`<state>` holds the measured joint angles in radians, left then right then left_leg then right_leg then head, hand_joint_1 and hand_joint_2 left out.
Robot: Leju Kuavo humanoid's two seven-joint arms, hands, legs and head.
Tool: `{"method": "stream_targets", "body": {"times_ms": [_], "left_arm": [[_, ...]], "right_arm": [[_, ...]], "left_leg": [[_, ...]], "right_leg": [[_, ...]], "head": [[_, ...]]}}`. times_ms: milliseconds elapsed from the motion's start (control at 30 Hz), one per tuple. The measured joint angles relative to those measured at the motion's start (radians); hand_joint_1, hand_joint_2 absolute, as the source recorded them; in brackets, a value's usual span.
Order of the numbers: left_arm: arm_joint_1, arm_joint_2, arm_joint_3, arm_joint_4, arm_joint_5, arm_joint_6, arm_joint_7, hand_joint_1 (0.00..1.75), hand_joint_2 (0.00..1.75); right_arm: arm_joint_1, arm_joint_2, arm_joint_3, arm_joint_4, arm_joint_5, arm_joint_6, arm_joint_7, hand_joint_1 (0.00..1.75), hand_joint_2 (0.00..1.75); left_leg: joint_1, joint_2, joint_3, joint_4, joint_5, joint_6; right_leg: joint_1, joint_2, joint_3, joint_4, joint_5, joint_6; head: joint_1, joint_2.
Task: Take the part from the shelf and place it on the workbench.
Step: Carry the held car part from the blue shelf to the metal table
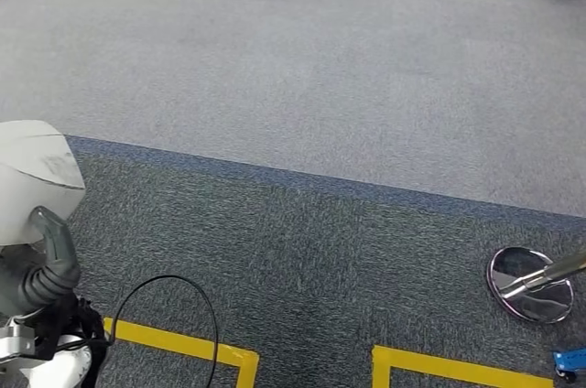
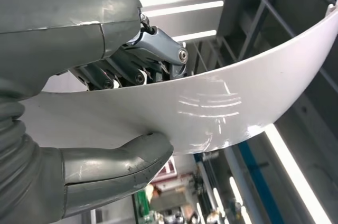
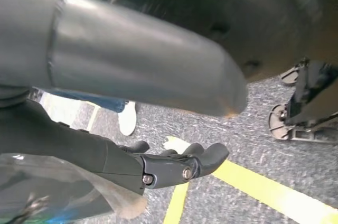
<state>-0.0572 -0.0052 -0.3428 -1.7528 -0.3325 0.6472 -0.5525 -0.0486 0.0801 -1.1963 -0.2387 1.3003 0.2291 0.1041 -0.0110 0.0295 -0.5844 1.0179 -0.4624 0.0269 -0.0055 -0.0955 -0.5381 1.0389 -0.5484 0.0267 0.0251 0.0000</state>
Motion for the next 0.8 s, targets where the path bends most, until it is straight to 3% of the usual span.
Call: {"method": "stream_targets", "body": {"times_ms": [33, 100, 133, 167, 200, 233, 300, 333, 400, 467, 533, 600, 667, 700, 733, 800], "left_arm": [[-0.002, -0.001, -0.001, 0.0, 0.0, -0.001, 0.0, 1.75, 1.75], [-0.004, -0.002, -0.003, 0.0, 0.0, -0.002, 0.0, 1.75, 1.75], [-0.004, -0.002, -0.004, 0.001, 0.0, -0.002, 0.0, 1.75, 1.75], [-0.003, -0.002, -0.004, 0.001, 0.0, -0.002, 0.0, 1.75, 1.75], [-0.003, -0.002, -0.004, 0.001, 0.0, -0.002, 0.0, 1.75, 1.75], [-0.003, -0.002, -0.005, 0.001, 0.0, -0.002, 0.0, 1.75, 1.75], [-0.004, -0.002, -0.005, 0.001, 0.0, -0.003, 0.0, 1.75, 1.75], [-0.005, -0.002, -0.005, 0.002, 0.0, -0.004, 0.0, 1.75, 1.75], [-0.006, -0.002, -0.005, 0.002, 0.0, -0.004, 0.0, 1.75, 1.75], [-0.007, -0.001, -0.006, 0.002, 0.0, -0.004, 0.0, 1.75, 1.75], [-0.01, 0.0, -0.006, 0.002, -0.001, -0.004, 0.0, 1.75, 1.75], [-0.014, 0.0, -0.006, 0.003, 0.0, -0.004, 0.0, 1.75, 1.75], [-0.014, 0.0, -0.006, 0.005, 0.0, -0.004, 0.0, 1.75, 1.75], [-0.014, 0.0, -0.006, 0.006, 0.0, -0.004, 0.0, 1.75, 1.75], [-0.014, 0.001, -0.006, 0.007, 0.0, -0.004, 0.0, 1.75, 1.75], [-0.014, 0.001, -0.007, 0.007, 0.0, -0.004, 0.0, 1.75, 1.75]], "right_arm": [[-0.001, 0.0, 0.0, 0.0, 0.0, 0.0, -0.001, 0.0, 0.0], [0.0, 0.0, 0.0, 0.001, 0.001, 0.0, -0.002, 0.0, 0.0], [0.002, 0.0, 0.0, 0.001, 0.001, 0.0, -0.002, 0.0, 0.0], [0.004, 0.0, 0.0, 0.001, 0.002, 0.001, -0.001, 0.0, 0.0], [0.006, 0.0, 0.0, 0.001, 0.002, 0.001, -0.001, 0.0, 0.0], [0.006, 0.0, 0.0, 0.001, 0.002, 0.001, -0.001, 0.0, 0.0], [0.006, 0.0, 0.0, 0.001, 0.003, 0.001, -0.004, 0.0, 0.0], [0.006, 0.0, 0.0, 0.001, 0.004, 0.001, -0.006, 0.0, 0.0], [0.006, 0.0, 0.0, 0.001, 0.005, 0.001, -0.008, 0.0, 0.0], [0.004, 0.0, 0.0, 0.001, 0.005, 0.001, -0.009, 0.0, 0.0], [0.003, 0.0, 0.0, 0.001, 0.005, 0.001, -0.01, 0.0, 0.0], [0.005, 0.0, 0.0, 0.001, 0.005, 0.002, -0.011, 0.0, 0.0], [0.007, 0.0, 0.0, 0.001, 0.005, 0.001, -0.01, 0.0, 0.0], [0.008, 0.0, 0.0, 0.001, 0.005, 0.001, -0.01, 0.0, 0.0], [0.008, 0.0, 0.0, 0.001, 0.005, 0.001, -0.011, 0.0, 0.0], [0.007, 0.0, 0.0, 0.001, 0.004, 0.0, -0.011, 0.0, 0.0]], "left_leg": [[0.003, -0.01, 0.004, -0.005, 0.003, 0.006], [0.006, -0.031, 0.004, -0.007, 0.003, 0.012], [0.006, -0.043, 0.004, -0.007, 0.003, 0.013], [0.005, -0.056, 0.004, -0.006, 0.003, 0.014], [0.005, -0.069, 0.005, -0.005, 0.002, 0.013], [0.006, -0.083, 0.006, -0.004, 0.002, 0.012], [0.006, -0.107, 0.006, 0.001, -0.002, 0.007], [0.006, -0.118, 0.004, 0.005, -0.004, 0.002], [0.008, -0.138, -0.002, 0.008, -0.004, -0.009], [0.012, -0.147, -0.005, 0.009, -0.005, -0.019], [0.01, -0.111, -0.023, 0.052, -0.032, -0.029], [0.01, -0.06, -0.078, 0.17, -0.09, -0.037], [0.014, -0.044, -0.13, 0.275, -0.122, -0.043], [0.016, -0.042, -0.135, 0.281, -0.112, -0.043], [0.017, -0.038, -0.12, 0.248, -0.084, -0.043], [0.012, -0.002, -0.057, 0.117, -0.017, -0.036]], "right_leg": [[-0.002, 0.026, -0.017, 0.037, -0.022, 0.004], [-0.005, 0.079, -0.084, 0.163, -0.077, 0.007], [-0.005, 0.088, -0.12, 0.223, -0.095, 0.008], [-0.005, 0.093, -0.144, 0.257, -0.096, 0.008], [-0.005, 0.095, -0.15, 0.252, -0.075, 0.008], [-0.005, 0.1, -0.137, 0.208, -0.038, 0.007], [-0.009, 0.136, -0.082, 0.073, 0.033, 0.004], [-0.011, 0.155, -0.058, 0.024, 0.049, 0.003], [-0.011, 0.172, -0.037, -0.009, 0.048, -0.002], [-0.01, 0.152, -0.029, -0.014, 0.05, -0.012], [-0.012, 0.128, -0.023, -0.02, 0.051, -0.024], [-0.01, 0.101, -0.018, -0.021, 0.047, -0.033], [-0.008, 0.073, -0.015, -0.021, 0.042, -0.036], [-0.007, 0.06, -0.013, -0.021, 0.04, -0.036], [-0.006, 0.049, -0.009, -0.021, 0.037, -0.035], [-0.004, 0.029, 0.001, -0.021, 0.03, -0.031]], "head": [[0.002, 0.0], [0.007, 0.0], [0.009, 0.0], [0.01, 0.0], [0.01, 0.0], [0.01, 0.0], [0.01, 0.0], [0.01, 0.0], [0.009, 0.0], [0.009, 0.0], [0.004, 0.0], [-0.001, 0.0], [-0.001, 0.0], [-0.001, 0.0], [-0.001, 0.0], [-0.001, 0.0]]}}
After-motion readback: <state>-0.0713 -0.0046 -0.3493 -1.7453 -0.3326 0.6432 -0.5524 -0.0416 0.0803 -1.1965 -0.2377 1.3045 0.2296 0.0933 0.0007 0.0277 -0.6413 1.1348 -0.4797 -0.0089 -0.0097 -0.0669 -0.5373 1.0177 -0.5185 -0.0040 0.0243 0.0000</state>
